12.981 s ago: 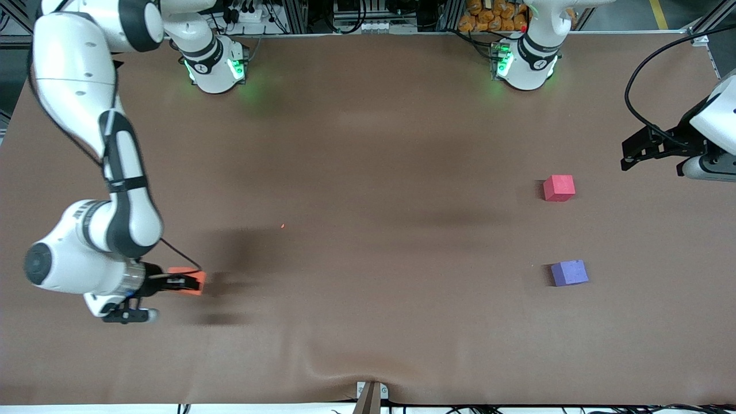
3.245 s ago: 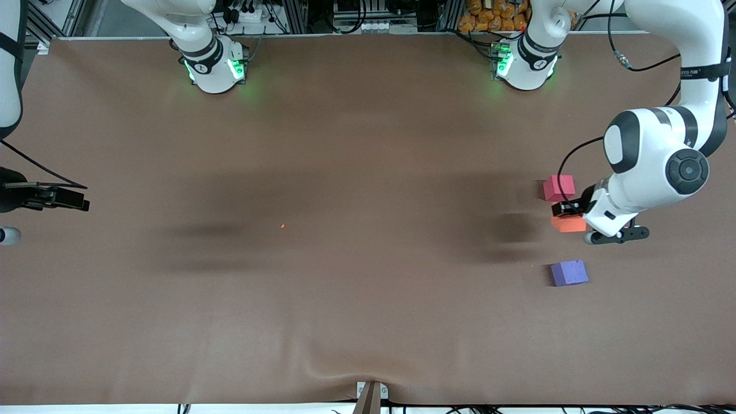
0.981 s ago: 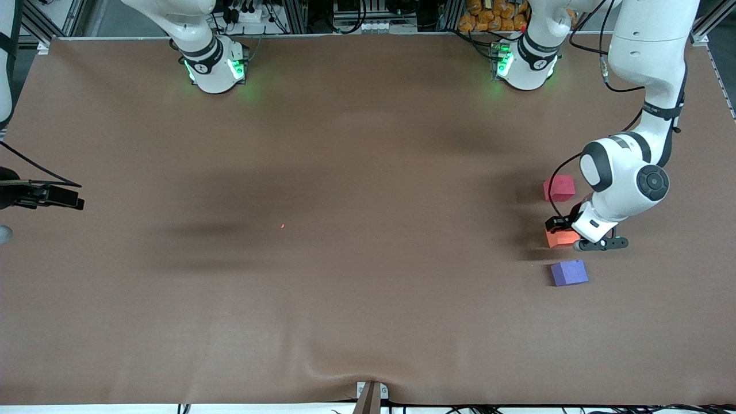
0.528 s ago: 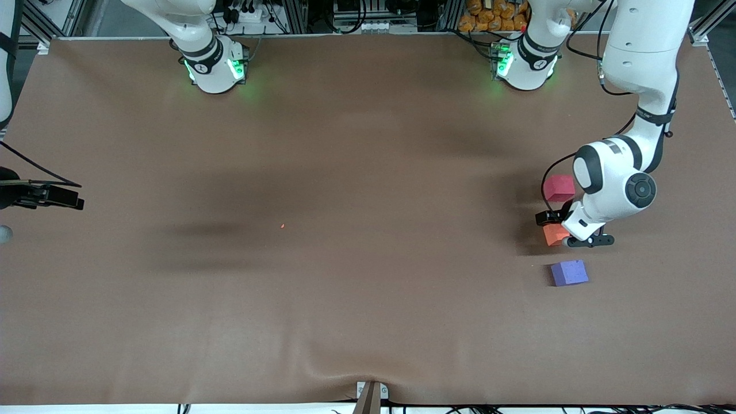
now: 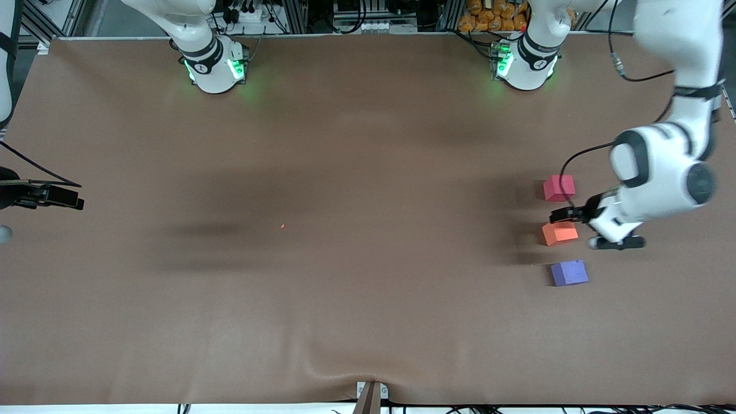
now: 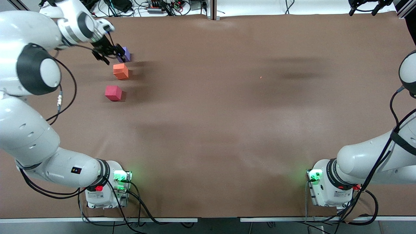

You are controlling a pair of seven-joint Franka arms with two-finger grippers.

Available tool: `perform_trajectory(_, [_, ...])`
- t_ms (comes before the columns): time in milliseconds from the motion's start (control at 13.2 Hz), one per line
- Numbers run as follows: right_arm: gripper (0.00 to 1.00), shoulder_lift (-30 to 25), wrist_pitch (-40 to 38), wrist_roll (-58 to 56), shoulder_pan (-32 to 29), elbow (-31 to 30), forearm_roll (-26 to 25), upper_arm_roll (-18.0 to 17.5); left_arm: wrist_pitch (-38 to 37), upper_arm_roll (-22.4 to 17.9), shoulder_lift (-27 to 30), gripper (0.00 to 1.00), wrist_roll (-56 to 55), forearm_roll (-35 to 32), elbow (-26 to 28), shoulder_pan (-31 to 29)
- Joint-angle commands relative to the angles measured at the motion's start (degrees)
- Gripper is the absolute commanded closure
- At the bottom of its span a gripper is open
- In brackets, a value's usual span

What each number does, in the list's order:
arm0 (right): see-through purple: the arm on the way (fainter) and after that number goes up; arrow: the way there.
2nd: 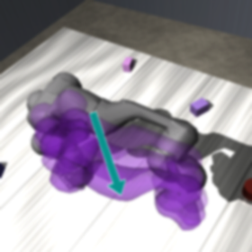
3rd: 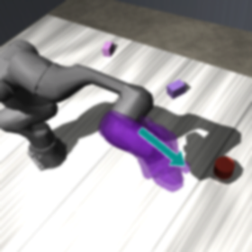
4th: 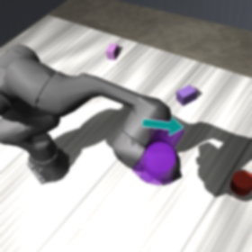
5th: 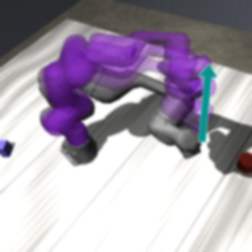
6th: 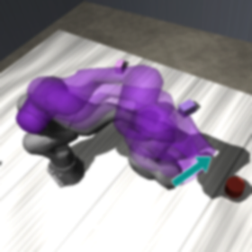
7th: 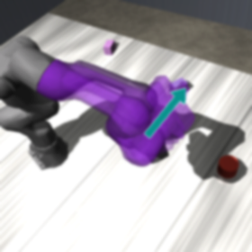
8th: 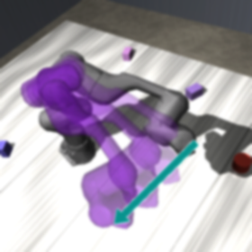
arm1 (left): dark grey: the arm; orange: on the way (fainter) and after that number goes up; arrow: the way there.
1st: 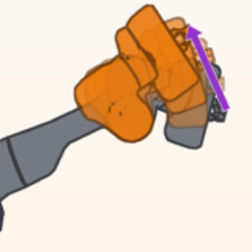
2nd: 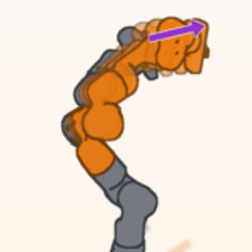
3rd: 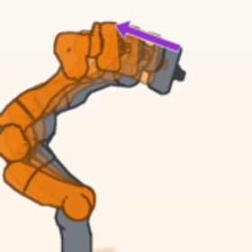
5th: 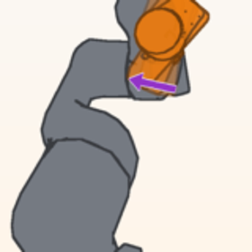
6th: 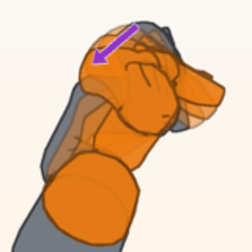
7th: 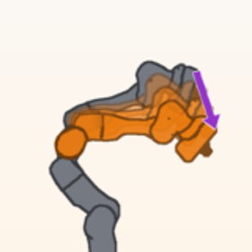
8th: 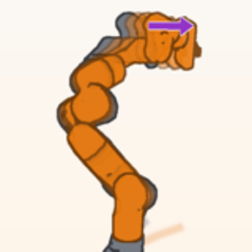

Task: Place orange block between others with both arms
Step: 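Release the orange cube and raise the left gripper to rest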

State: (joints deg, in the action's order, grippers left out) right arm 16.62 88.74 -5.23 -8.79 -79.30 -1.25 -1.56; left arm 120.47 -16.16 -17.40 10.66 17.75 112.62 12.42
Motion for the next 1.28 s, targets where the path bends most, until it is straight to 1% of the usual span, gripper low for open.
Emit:
perform_trajectory(0, [0.00, -0.6, -0.6, -0.6, -0.6, 0.1, -0.2, -0.5, -11.4, 0.3, 4.1, 0.00, -0.6, -5.8, -7.6, -2.2])
perform_trajectory(75, [0.00, -0.6, -0.6, -0.6, -0.7, 0.0, -0.2, -0.5, -14.6, 0.3, 4.6, 0.00, -0.6, -9.1, -11.3, -2.2])
perform_trajectory(151, [0.00, -0.6, -0.6, -0.6, -0.7, 0.1, -0.2, -0.5, -17.7, 0.3, 4.7, 0.00, -0.6, -10.9, -15.5, -2.2])
perform_trajectory(302, [0.00, -0.6, -0.6, -0.6, -0.7, 0.1, -0.2, -0.5, -22.4, 0.3, 4.8, 0.00, -0.6, -12.2, -22.2, -2.2])
perform_trajectory(377, [0.00, -0.6, -0.6, -0.6, -0.7, 0.0, -0.2, -0.5, -23.9, 0.3, 5.0, 0.00, -0.6, -12.3, -24.4, -2.2])
perform_trajectory(453, [0.00, -0.6, -0.6, -0.6, -0.7, 0.0, -0.2, -0.5, -25.6, 0.4, 6.4, 0.00, -0.7, -12.3, -25.9, -2.2])
perform_trajectory(755, [0.00, -0.5, -0.6, -0.6, -0.7, 0.0, -0.2, -0.5, -27.9, 1.5, 13.2, 0.00, -1.7, -14.2, -25.8, -2.2])
perform_trajectory(830, [0.00, -0.5, -0.6, -0.6, -0.7, 0.0, -0.2, -0.5, -29.1, 3.6, 15.9, 0.00, -2.0, -14.8, -25.5, -2.9])
perform_trajectory(906, [0.00, -0.5, -0.6, -0.7, -0.7, 0.0, -0.2, -0.5, -30.0, 7.1, 16.3, 0.00, -2.0, -15.1, -25.5, -6.4])
perform_trajectory(981, [0.00, -0.5, -0.6, -0.7, -0.7, 0.0, -0.2, -0.5, -32.4, 12.5, 16.9, 0.00, -2.0, -16.2, -25.8, -9.2])
perform_trajectory(1057, [0.00, -0.5, -0.6, -0.7, -0.7, 0.0, -0.2, -0.5, -34.1, 15.0, 17.9, 0.00, -2.0, -19.0, -26.0, -9.9])
perform_trajectory(1208, [0.00, -0.5, -0.6, -0.7, -0.7, 0.0, -0.2, -0.5, -36.3, 15.5, 18.5, 0.00, -1.9, -20.1, -26.1, -9.3])
